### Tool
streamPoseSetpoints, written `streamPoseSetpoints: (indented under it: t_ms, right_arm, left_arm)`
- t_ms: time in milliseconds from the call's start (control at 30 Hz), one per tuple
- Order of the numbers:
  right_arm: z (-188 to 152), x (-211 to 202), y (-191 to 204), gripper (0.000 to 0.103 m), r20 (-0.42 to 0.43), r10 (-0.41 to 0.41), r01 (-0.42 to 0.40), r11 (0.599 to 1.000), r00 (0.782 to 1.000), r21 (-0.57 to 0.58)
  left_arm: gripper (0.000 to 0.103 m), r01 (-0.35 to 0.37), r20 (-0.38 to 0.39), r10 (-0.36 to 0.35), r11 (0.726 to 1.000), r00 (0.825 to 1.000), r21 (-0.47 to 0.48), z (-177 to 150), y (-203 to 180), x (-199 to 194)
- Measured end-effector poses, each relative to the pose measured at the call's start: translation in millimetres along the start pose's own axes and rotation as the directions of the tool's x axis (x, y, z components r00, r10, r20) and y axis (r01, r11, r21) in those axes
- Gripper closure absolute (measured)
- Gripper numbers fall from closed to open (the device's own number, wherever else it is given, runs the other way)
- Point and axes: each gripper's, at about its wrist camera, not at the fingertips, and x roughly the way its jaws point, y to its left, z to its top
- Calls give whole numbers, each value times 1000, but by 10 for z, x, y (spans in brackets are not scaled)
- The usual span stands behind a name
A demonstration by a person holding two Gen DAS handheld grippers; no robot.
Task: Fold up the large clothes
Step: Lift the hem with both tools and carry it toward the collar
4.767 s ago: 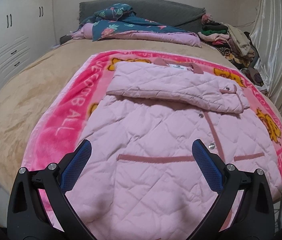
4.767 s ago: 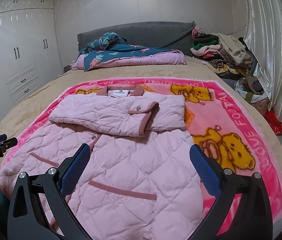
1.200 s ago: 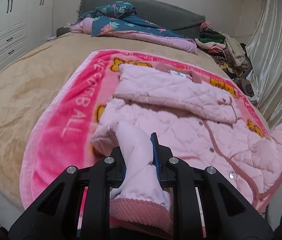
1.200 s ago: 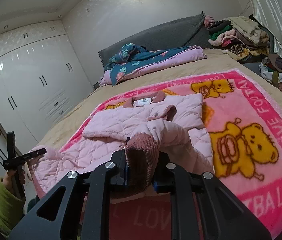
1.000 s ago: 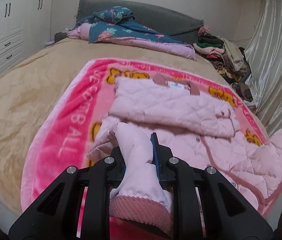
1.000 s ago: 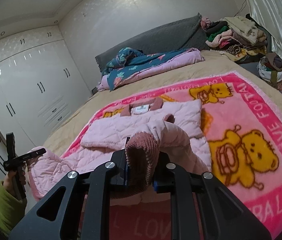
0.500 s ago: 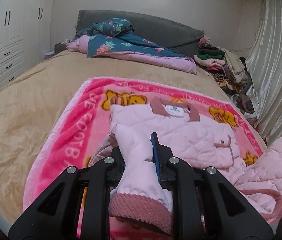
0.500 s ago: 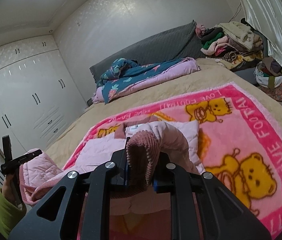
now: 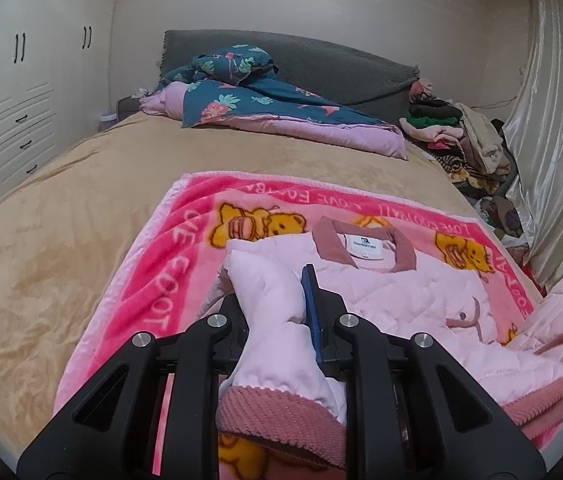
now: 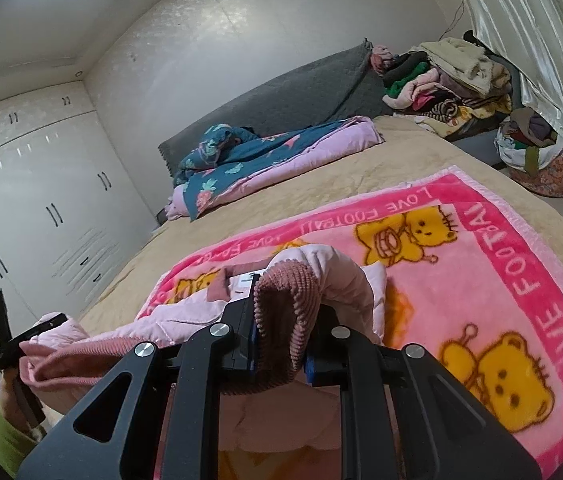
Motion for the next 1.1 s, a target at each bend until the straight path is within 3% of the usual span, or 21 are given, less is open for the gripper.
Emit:
streamPoseSetpoints:
  t_ms: [1100]
  right_arm:
    - [192, 1051, -371, 88, -72, -123, 126, 991, 990, 49]
  left_arm:
    - [81, -7, -28, 5, 997, 1000, -81, 180, 258, 755]
